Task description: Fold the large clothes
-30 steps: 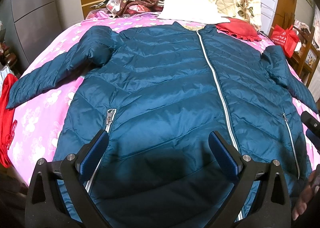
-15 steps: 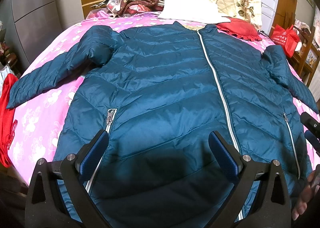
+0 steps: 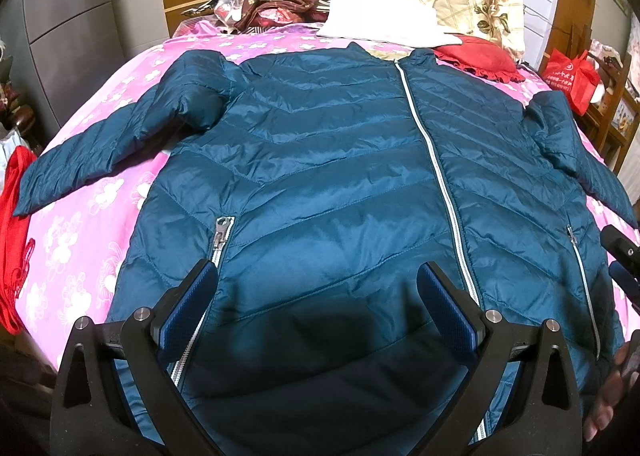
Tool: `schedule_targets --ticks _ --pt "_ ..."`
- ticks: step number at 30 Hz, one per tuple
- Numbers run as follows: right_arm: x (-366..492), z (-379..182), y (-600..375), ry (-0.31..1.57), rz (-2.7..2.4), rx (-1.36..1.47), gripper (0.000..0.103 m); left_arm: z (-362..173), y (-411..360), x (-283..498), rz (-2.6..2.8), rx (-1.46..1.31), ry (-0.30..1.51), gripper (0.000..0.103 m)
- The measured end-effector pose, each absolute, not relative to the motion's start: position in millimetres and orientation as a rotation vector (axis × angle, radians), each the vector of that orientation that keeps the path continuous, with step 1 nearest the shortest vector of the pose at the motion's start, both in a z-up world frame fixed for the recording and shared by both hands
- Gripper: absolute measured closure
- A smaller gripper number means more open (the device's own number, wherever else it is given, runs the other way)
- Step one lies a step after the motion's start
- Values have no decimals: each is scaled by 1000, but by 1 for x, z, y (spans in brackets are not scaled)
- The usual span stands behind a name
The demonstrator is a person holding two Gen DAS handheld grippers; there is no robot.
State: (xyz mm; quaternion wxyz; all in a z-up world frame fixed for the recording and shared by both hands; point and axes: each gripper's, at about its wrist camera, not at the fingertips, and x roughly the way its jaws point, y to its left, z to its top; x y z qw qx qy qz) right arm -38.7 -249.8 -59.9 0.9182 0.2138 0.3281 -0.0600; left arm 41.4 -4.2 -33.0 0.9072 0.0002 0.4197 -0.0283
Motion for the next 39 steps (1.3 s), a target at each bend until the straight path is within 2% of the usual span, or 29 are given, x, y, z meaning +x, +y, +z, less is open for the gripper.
schedule_targets --ticks 33,39 --pt "-38 -59 -246 670 -131 428 0 -36 4 40 -55 -4 871 3" --pt "-54 -32 -226 546 -200 269 0 -36 6 40 -54 -9 872 3"
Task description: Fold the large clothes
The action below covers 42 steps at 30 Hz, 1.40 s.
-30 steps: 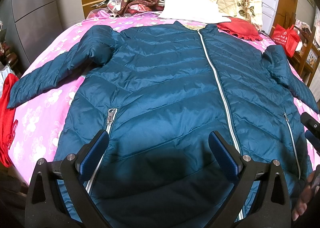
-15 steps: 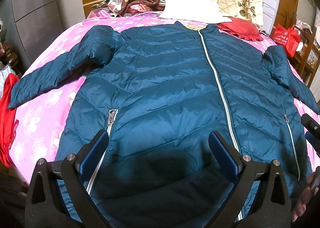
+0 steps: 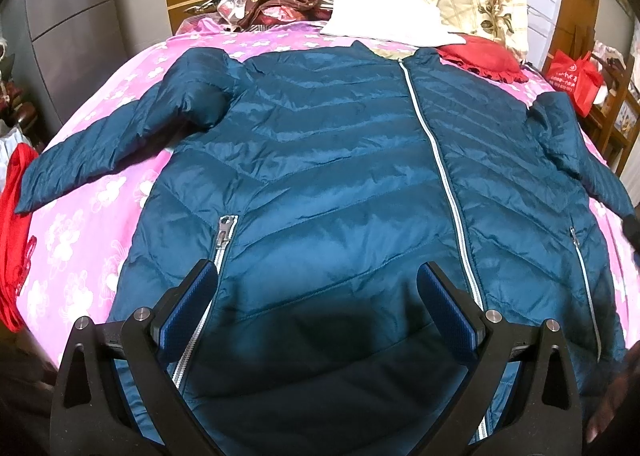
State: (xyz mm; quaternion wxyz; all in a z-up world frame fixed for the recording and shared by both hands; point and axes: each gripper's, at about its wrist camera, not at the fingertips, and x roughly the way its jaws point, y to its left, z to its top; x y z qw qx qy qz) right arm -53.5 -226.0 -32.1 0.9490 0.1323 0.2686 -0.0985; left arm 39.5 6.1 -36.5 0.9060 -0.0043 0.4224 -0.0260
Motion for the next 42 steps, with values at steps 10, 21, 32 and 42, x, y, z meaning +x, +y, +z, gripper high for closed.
schedule_targets --ticks 10,21,32,42 --pt "-46 -20 -195 485 7 168 0 -35 8 38 -45 -22 872 3" --pt "-44 -28 -200 455 -131 101 0 -34 7 38 -44 -15 872 3" --pt "-30 -44 -205 554 -101 125 0 12 87 54 -49 -161 656 3" --pt "-32 -49 -221 579 -103 241 0 -34 297 109 339 -286 837 3"
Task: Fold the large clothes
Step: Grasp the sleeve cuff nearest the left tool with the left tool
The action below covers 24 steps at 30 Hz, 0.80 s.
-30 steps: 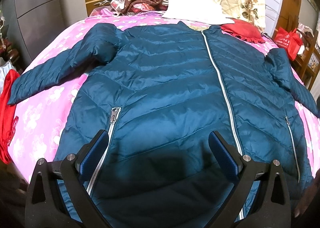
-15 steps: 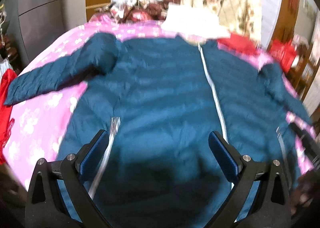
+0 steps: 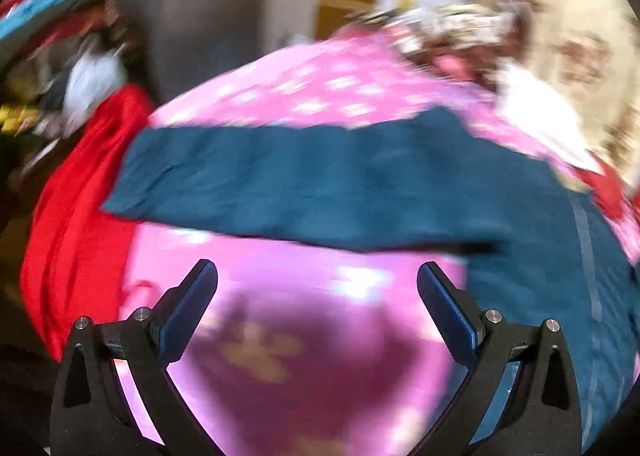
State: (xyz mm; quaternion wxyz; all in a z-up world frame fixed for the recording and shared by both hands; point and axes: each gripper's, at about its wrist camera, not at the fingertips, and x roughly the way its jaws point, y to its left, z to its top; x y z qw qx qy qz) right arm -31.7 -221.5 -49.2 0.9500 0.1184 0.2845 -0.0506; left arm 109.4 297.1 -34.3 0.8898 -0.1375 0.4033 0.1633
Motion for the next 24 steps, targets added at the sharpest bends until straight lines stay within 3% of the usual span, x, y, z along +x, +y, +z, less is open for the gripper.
schedule_targets --ticks 5,8,16,24 --pt "-24 -53 -215 614 -92 216 0 -72 385 132 522 -408 945 3" --pt "-19 -57 -204 640 -70 172 0 -87 395 145 532 -433 986 1" --pt "-13 -65 -202 677 -71 159 0 -83 378 178 460 -405 926 1" --pt "-9 -68 -197 696 -66 142 0 -85 424 155 578 -476 836 1"
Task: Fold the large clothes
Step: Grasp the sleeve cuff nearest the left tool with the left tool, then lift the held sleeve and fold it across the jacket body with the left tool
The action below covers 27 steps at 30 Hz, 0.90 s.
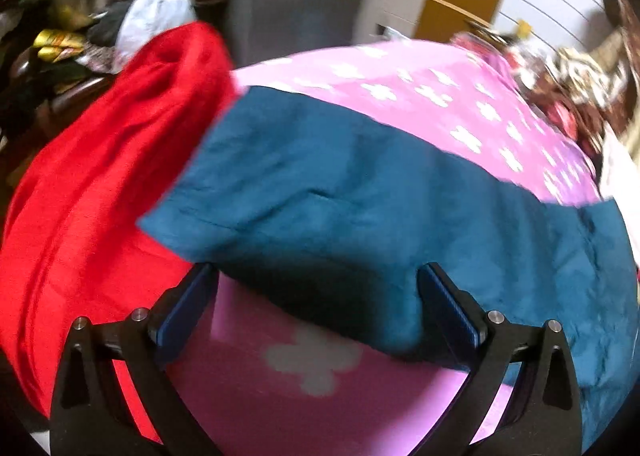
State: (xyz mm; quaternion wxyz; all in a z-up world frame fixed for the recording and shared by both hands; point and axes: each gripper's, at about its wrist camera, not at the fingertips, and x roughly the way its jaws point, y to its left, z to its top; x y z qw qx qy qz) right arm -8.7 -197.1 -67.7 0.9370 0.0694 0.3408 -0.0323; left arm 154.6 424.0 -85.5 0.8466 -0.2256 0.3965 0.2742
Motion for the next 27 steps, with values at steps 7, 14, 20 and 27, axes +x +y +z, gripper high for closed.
schedule_targets --ticks 7,14,20,27 --pt "-7 -70 -194 708 -59 134 0 -80 459 169 533 -573 819 6" --pt "-7 -70 -198 707 -63 159 0 -72 472 170 522 -618 791 94" --pt "-13 -64 -205 673 -101 180 0 -31 463 141 360 -611 602 98" --pt "-25 -57 -224 648 -143 248 0 4 442 118 161 -578 527 99"
